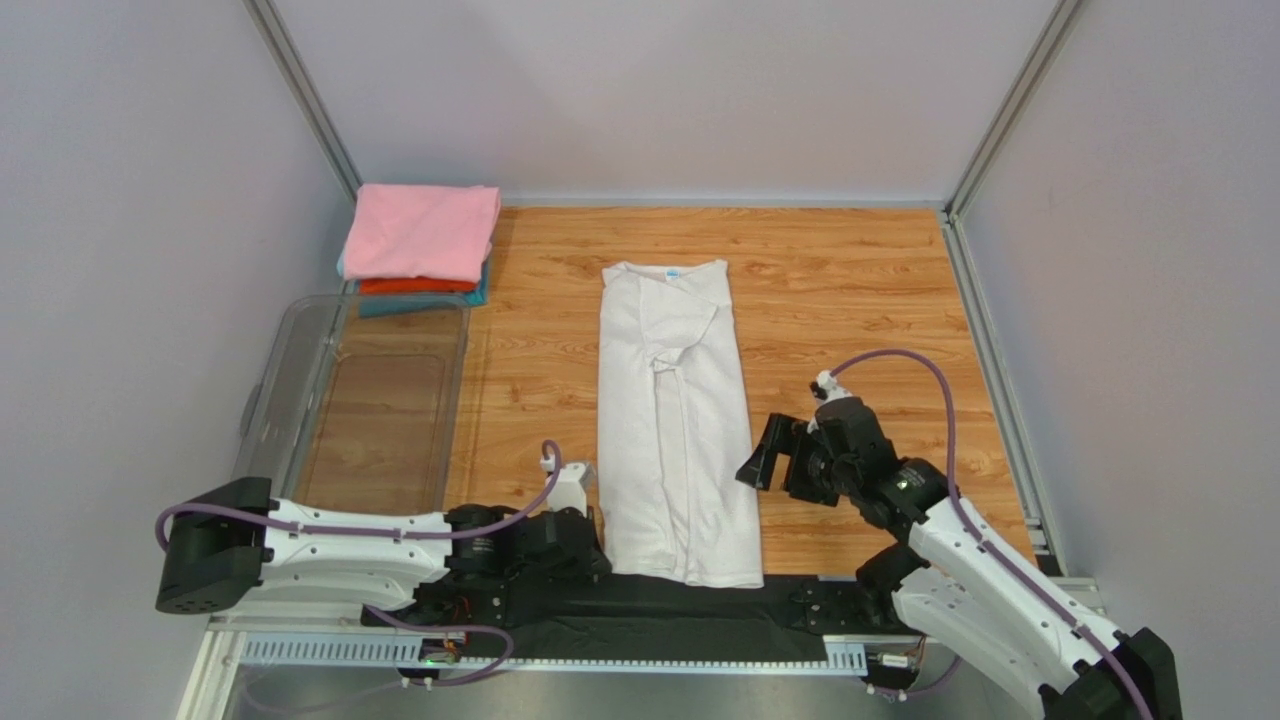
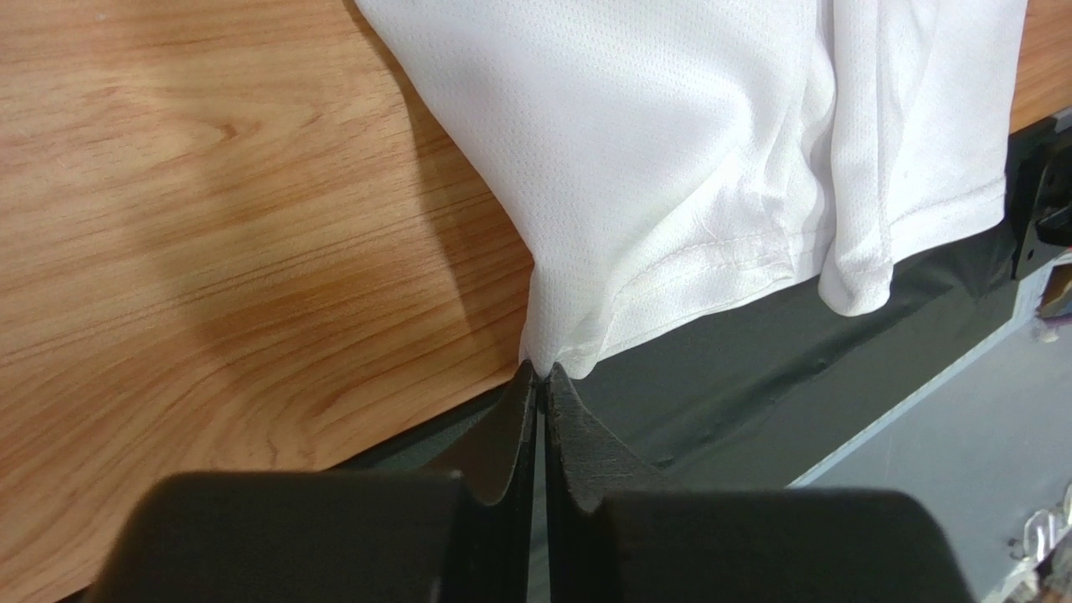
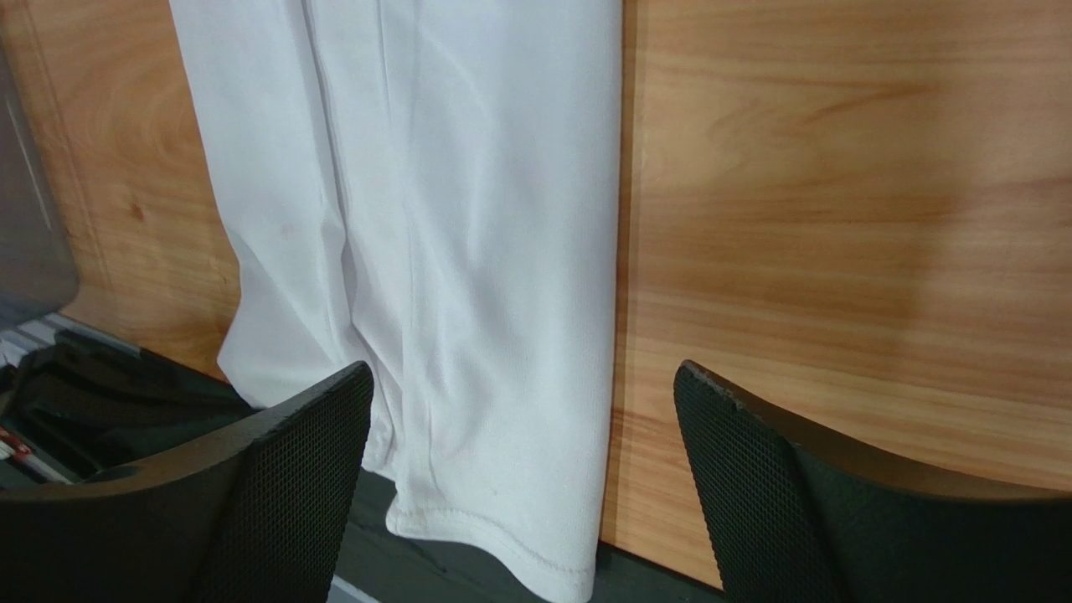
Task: Fold and stack the t-shirts
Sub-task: Fold the tshirt
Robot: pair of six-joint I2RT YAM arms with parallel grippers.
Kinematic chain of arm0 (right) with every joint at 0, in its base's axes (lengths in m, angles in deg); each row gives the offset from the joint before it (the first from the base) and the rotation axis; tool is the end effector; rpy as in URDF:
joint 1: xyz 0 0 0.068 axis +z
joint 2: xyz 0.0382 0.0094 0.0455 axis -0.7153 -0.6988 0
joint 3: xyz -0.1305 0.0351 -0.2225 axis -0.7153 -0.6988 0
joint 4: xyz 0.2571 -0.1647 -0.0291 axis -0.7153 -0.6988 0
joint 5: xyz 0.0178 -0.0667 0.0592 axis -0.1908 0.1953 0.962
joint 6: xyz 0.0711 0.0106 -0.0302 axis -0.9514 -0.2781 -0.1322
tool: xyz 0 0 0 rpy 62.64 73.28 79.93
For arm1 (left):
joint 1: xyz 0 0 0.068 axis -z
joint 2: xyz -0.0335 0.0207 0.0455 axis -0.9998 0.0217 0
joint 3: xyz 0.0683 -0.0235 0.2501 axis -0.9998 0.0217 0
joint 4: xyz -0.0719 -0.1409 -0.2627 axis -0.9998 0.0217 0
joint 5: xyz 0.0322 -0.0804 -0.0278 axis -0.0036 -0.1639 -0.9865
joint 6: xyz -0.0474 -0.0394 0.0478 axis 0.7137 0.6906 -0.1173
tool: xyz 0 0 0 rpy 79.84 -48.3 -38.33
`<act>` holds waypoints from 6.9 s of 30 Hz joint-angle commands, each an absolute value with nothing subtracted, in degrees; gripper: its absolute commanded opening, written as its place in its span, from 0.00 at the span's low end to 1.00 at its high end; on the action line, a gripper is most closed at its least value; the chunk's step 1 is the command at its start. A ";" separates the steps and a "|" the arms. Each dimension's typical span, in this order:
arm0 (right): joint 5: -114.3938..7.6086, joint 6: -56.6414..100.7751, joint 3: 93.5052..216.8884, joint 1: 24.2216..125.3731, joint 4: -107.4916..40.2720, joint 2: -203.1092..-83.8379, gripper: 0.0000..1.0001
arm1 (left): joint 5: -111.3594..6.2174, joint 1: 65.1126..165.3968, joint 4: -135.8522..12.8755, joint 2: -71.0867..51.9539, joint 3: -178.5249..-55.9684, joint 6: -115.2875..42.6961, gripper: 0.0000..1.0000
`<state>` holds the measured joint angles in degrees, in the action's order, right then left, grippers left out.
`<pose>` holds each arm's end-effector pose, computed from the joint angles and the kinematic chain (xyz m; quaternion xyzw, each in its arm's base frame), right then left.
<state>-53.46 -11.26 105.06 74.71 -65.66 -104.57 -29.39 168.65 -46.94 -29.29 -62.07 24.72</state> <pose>0.1906 0.1159 0.1493 0.0677 0.9335 0.2478 0.2503 0.0575 -0.2247 0.0769 0.0164 0.9359 -0.2912 0.1974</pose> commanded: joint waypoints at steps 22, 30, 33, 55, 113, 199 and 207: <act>-60.33 -32.11 103.12 117.03 -75.82 -109.76 0.76 | -35.69 168.91 -45.67 -35.14 -62.04 26.92 0.00; -63.03 -32.82 102.06 118.36 -72.74 -112.40 0.54 | -35.61 168.82 -44.62 -36.63 -62.04 27.10 0.00; -64.72 -32.64 102.15 118.36 -72.74 -112.05 0.48 | -35.43 168.91 -43.83 -37.42 -61.95 27.27 0.00; -76.14 -27.28 111.64 118.36 -80.38 -112.58 0.00 | -28.06 168.91 -39.09 -41.12 -66.16 24.81 0.00; -59.80 5.33 144.95 73.53 -59.47 -153.53 0.00 | -53.98 119.26 -47.61 -1.31 -98.95 -12.81 0.00; -52.42 -8.74 113.40 69.84 -46.29 -141.14 0.81 | -60.66 121.01 -58.07 -4.73 -71.44 -4.98 0.46; -52.24 -8.65 113.49 69.84 -45.67 -142.55 0.74 | -58.90 121.01 -57.19 -2.45 -73.38 -5.69 0.36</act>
